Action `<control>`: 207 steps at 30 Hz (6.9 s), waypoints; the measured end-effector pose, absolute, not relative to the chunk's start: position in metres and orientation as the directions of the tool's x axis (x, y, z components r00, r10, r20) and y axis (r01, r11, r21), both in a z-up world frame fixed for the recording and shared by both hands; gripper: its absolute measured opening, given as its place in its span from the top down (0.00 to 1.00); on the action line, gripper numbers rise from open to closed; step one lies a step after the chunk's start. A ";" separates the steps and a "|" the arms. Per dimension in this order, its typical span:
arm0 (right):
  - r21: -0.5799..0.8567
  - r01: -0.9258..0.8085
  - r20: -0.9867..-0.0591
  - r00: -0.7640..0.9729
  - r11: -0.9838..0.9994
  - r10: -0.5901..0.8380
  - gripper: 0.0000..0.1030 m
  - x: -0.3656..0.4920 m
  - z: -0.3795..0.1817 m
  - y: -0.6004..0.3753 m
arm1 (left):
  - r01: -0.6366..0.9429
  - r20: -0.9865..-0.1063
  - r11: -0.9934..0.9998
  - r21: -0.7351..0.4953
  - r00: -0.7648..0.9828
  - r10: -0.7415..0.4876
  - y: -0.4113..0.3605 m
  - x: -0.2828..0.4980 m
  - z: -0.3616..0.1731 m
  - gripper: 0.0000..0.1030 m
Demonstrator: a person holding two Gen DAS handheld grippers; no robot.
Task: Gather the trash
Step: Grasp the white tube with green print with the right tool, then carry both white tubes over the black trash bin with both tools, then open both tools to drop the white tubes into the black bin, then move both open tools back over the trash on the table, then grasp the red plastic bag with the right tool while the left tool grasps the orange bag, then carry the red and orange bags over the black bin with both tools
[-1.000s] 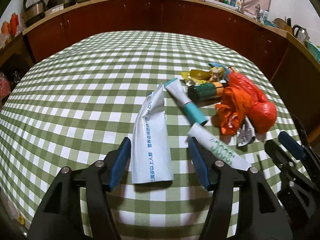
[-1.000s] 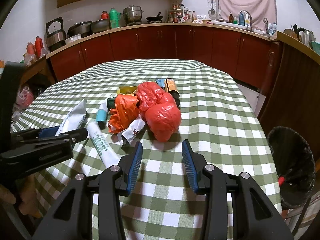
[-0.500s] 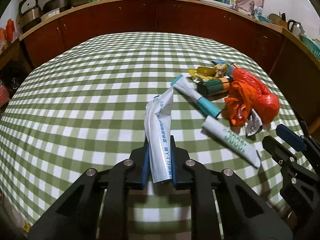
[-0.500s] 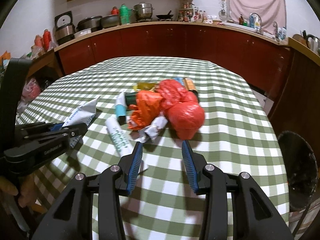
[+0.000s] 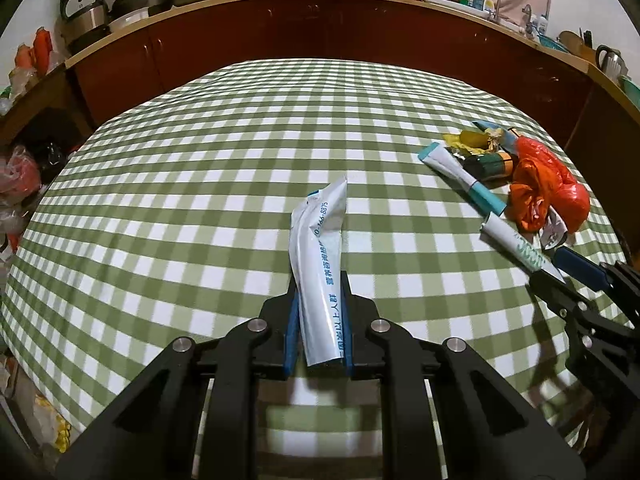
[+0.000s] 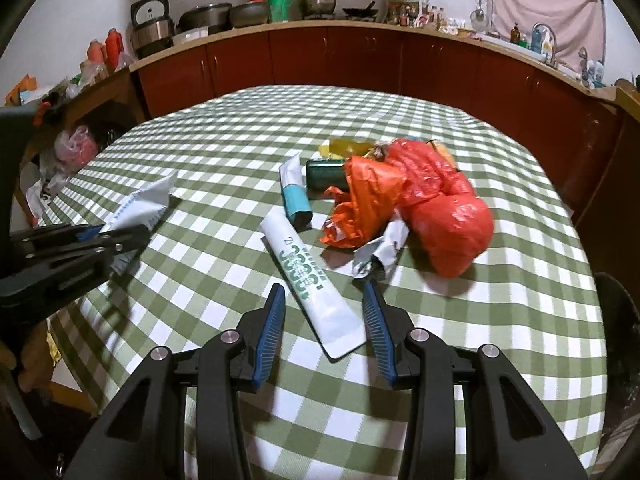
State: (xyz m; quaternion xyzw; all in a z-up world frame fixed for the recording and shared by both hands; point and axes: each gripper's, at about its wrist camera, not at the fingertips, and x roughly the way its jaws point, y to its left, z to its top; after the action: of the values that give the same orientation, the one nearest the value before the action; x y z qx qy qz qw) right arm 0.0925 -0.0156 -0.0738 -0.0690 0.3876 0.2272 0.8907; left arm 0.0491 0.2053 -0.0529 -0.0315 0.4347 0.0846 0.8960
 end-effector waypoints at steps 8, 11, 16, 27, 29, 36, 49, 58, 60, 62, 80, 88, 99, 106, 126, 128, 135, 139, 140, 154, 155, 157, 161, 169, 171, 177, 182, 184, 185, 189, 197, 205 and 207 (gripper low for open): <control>0.037 -0.473 -0.726 0.592 0.880 0.349 0.78 0.092 -0.074 -0.004 | -0.177 -0.783 0.984 0.021 0.609 0.126 0.212 0.042 -0.054 0.84; 0.028 -0.485 -0.725 0.592 0.874 0.352 0.80 0.087 -0.074 -0.001 | -0.176 -0.782 0.984 0.018 0.611 0.123 0.212 0.040 -0.053 0.84; 0.035 -0.501 -0.725 0.583 0.865 0.367 0.81 0.078 -0.074 0.000 | -0.167 -0.779 0.986 0.019 0.616 0.119 0.205 0.037 -0.052 0.84; 0.044 -0.447 -0.661 0.657 0.893 0.361 0.81 0.065 -0.052 -0.031 | -0.093 -0.741 0.996 -0.001 0.668 0.061 0.163 0.030 -0.036 0.84; 0.047 -0.421 -0.648 0.677 0.906 0.348 0.81 0.066 -0.046 -0.043 | -0.069 -0.733 0.998 -0.007 0.679 0.042 0.150 0.032 -0.032 0.84; 0.034 -0.298 -0.601 0.757 0.954 0.258 0.81 0.066 -0.031 -0.097 | 0.028 -0.680 0.999 -0.018 0.732 -0.033 0.090 0.047 -0.015 0.84; 0.009 0.020 -0.550 0.835 1.000 -0.012 0.81 0.075 -0.024 -0.231 | 0.256 -0.648 0.966 -0.027 0.731 -0.212 -0.051 0.091 -0.010 0.84; 0.031 0.146 -0.562 0.821 0.989 -0.104 0.81 0.082 -0.044 -0.291 | 0.330 -0.673 0.944 -0.015 0.695 -0.253 -0.124 0.117 -0.028 0.84; 0.031 0.161 -0.561 0.819 0.987 -0.116 0.81 0.082 -0.047 -0.299 | 0.334 -0.685 0.942 -0.018 0.682 -0.255 -0.134 0.123 -0.034 0.84; 0.034 0.174 -0.563 0.817 0.984 -0.125 0.81 0.081 -0.049 -0.307 | 0.336 -0.694 0.942 -0.017 0.674 -0.253 -0.143 0.128 -0.038 0.84; 0.059 0.218 -0.578 0.803 0.974 -0.145 0.81 0.098 -0.066 -0.344 | 0.362 -0.726 0.932 0.026 0.647 -0.231 -0.197 0.145 -0.054 0.84; 0.064 0.236 -0.587 0.795 0.970 -0.155 0.81 0.108 -0.074 -0.354 | 0.348 -0.749 0.937 0.023 0.627 -0.215 -0.216 0.156 -0.060 0.78; 0.072 0.260 -0.599 0.783 0.963 -0.166 0.66 0.112 -0.078 -0.361 | 0.301 -0.767 0.954 -0.011 0.609 -0.201 -0.220 0.164 -0.065 0.51; 0.081 0.249 -0.583 0.797 0.965 -0.157 0.56 0.106 -0.067 -0.354 | 0.280 -0.751 0.960 -0.011 0.631 -0.193 -0.198 0.158 -0.053 0.40; 0.121 -0.083 -0.551 0.824 0.989 0.137 0.31 0.117 -0.042 -0.197 | -0.057 -0.699 0.996 0.068 0.710 0.088 0.007 0.108 -0.012 0.31; 0.123 -0.122 -0.552 0.816 0.985 0.170 0.31 0.119 -0.041 -0.177 | -0.085 -0.695 0.993 0.080 0.709 0.117 0.026 0.104 -0.011 0.30; 0.126 -0.215 -0.584 0.773 0.968 0.248 0.31 0.129 -0.044 -0.126 | -0.200 -0.689 0.970 0.139 0.684 0.240 0.088 0.090 -0.018 0.27; 0.104 -0.254 -0.604 0.752 0.962 0.263 0.31 0.134 -0.045 -0.102 | -0.241 -0.700 0.962 0.127 0.665 0.259 0.116 0.085 -0.020 0.27; 0.100 -0.262 -0.609 0.747 0.960 0.267 0.31 0.136 -0.045 -0.097 | -0.247 -0.702 0.961 0.125 0.663 0.262 0.121 0.085 -0.021 0.27; 0.061 -0.319 -0.691 0.670 0.946 0.270 0.47 0.154 -0.051 -0.050 | -0.244 -0.713 0.966 0.086 0.662 0.231 0.149 0.089 -0.027 0.26; 0.064 -0.322 -0.697 0.663 0.945 0.273 0.49 0.154 -0.052 -0.050 | -0.241 -0.714 0.967 0.084 0.662 0.228 0.149 0.090 -0.028 0.26; 0.070 -0.326 -0.705 0.653 0.943 0.278 0.53 0.154 -0.054 -0.050 | -0.238 -0.715 0.968 0.083 0.662 0.224 0.149 0.090 -0.029 0.26; 0.071 -0.336 -0.713 0.641 0.939 0.283 0.62 0.154 -0.055 -0.048 | -0.236 -0.717 0.969 0.078 0.662 0.219 0.148 0.092 -0.030 0.26; 0.069 -0.315 -0.678 0.682 0.947 0.276 0.64 0.145 -0.045 -0.059 | -0.219 -0.716 0.973 0.076 0.668 0.206 0.134 0.096 -0.030 0.26; 0.075 -0.301 -0.664 0.696 0.951 0.273 0.64 0.141 -0.041 -0.066 | -0.208 -0.714 0.975 0.078 0.671 0.200 0.128 0.096 -0.029 0.26; 0.049 -0.239 -0.632 0.744 0.970 0.216 0.64 0.133 -0.036 -0.092 | -0.169 -0.709 0.983 0.070 0.685 0.169 0.104 0.101 -0.025 0.26; 0.049 -0.177 -0.624 0.763 0.983 0.168 0.64 0.129 -0.038 -0.124 | -0.132 -0.702 0.988 0.076 0.697 0.147 0.081 0.106 -0.023 0.26; 0.046 -0.156 -0.622 0.768 0.987 0.151 0.64 0.127 -0.039 -0.135 | -0.120 -0.702 0.990 0.080 0.698 0.142 0.071 0.109 -0.025 0.26; 0.046 -0.145 -0.620 0.771 0.988 0.142 0.64 0.126 -0.040 -0.141 | -0.116 -0.703 0.990 0.081 0.698 0.139 0.068 0.111 -0.025 0.26; 0.054 -0.117 -0.616 0.777 0.992 0.125 0.64 0.123 -0.042 -0.160 | -0.099 -0.711 0.992 0.085 0.691 0.129 0.054 0.119 -0.030 0.25; 0.075 -0.087 -0.614 0.781 0.993 0.114 0.64 0.126 -0.044 -0.183 | -0.094 -0.717 0.989 0.115 0.681 0.148 0.043 0.134 -0.038 0.28; 0.086 -0.090 -0.619 0.776 0.992 0.124 0.64 0.128 -0.048 -0.188 | -0.061 -0.728 0.993 0.097 0.676 0.113 0.041 0.137 -0.043 0.61; 0.087 -0.092 -0.619 0.775 0.992 0.126 0.64 0.127 -0.050 -0.188 | -0.055 -0.723 0.994 0.090 0.683 0.103 0.041 0.135 -0.042 0.62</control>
State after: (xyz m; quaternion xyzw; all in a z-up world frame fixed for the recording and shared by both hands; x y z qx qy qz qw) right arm 0.1268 -0.1882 -0.0495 0.0258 0.3303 0.0577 0.9418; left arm 0.1348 0.0411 -0.0422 0.0306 0.3957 0.0430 0.9168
